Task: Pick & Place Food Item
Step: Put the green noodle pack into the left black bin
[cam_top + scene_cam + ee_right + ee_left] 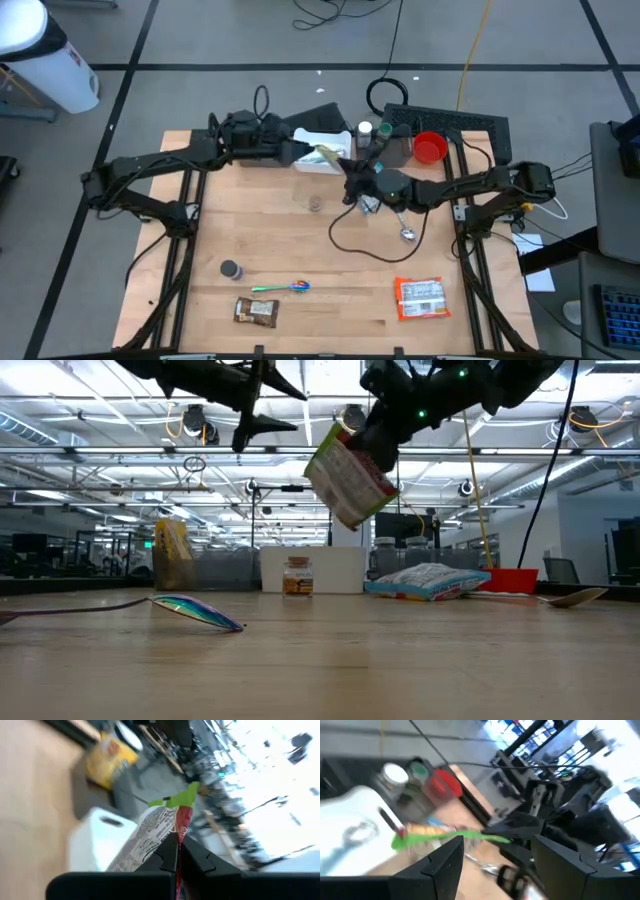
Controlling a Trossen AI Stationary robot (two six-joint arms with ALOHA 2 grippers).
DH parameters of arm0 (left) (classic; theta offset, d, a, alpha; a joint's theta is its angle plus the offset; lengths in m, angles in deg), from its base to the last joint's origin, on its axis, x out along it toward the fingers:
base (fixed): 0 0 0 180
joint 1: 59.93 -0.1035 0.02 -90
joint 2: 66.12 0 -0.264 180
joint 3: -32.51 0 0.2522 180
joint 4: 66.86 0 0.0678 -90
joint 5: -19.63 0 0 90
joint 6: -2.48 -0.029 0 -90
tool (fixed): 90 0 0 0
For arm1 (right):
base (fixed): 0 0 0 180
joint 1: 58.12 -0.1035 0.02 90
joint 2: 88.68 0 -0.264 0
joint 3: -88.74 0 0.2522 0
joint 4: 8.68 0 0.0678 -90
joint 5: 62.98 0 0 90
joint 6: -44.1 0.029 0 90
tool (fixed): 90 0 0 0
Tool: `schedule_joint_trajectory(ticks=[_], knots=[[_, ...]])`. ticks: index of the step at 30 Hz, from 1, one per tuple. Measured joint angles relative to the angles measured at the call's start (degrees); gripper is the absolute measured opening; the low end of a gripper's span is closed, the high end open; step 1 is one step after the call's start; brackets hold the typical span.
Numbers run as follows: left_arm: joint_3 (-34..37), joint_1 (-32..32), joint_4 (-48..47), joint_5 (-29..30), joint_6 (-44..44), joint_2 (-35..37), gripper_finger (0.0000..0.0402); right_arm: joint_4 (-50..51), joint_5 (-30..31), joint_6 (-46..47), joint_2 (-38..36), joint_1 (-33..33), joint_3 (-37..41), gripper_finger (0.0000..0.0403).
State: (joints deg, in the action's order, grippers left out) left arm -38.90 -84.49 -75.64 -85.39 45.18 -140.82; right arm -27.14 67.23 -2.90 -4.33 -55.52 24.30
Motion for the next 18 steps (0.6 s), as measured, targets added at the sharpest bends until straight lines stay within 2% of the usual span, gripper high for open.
schedule_joint_trajectory(ticks=[9,15,18], knots=[[0.00,-0.08,13.08,-8.91,13.80,-8.05,0.0242,-0.07,8.50,-19.75,0.02,-2.46,0.00,0.0000],[0.00,-0.08,15.53,-9.49,19.66,-11.80,0.0241,-0.07,12.26,-27.71,0.02,-2.72,-0.02,0.0000],[0.00,0.11,16.50,-9.43,21.73,-12.70,0.0241,0.06,12.25,-30.72,0.02,-2.72,-0.02,0.0000]])
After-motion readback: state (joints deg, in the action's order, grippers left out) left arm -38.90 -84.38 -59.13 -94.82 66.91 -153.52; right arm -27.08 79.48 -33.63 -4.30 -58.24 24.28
